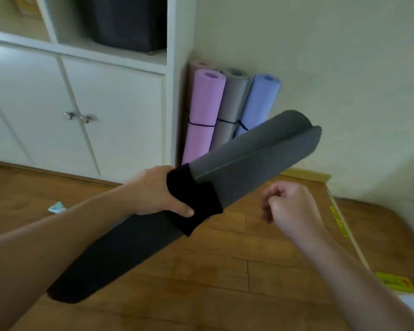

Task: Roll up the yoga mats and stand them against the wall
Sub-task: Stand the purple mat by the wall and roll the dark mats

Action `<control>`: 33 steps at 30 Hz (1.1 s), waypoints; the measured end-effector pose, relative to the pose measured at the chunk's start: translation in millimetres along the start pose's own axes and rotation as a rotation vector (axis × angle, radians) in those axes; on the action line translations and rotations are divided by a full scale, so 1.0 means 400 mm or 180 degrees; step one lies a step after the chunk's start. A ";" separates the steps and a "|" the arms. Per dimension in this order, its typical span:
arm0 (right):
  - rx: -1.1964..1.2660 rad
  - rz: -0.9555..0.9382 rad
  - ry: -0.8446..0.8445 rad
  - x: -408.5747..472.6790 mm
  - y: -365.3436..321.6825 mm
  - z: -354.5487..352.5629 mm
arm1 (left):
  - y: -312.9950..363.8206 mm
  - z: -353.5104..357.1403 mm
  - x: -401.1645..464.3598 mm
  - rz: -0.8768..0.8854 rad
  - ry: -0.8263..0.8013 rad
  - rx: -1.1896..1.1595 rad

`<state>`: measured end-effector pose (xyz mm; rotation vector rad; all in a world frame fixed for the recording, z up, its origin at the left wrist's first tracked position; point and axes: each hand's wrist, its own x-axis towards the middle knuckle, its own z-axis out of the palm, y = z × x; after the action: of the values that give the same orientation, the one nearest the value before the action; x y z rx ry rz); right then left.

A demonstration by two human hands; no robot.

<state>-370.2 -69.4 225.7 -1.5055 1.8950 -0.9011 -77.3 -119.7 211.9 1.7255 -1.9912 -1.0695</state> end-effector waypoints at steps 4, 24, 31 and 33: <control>0.0173 0.0197 -0.0983 -0.027 0.029 0.048 | 0.059 -0.017 -0.114 0.0096 -0.0093 -0.0991; 0.1430 -0.0250 -0.2048 -0.051 -0.032 0.049 | 0.088 -0.021 -0.198 0.0518 -0.1422 -0.3402; 0.1317 -0.0323 -0.2216 -0.034 -0.024 0.038 | 0.099 0.001 -0.210 0.0514 -0.1584 -0.3391; 0.1191 -0.0440 -0.2005 -0.029 -0.018 0.036 | 0.094 -0.003 -0.208 0.0503 -0.1538 -0.3301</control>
<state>-352.3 -61.7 222.3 -1.4704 1.1174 -0.6794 -84.0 -41.8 259.0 0.7834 -1.2727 -2.0750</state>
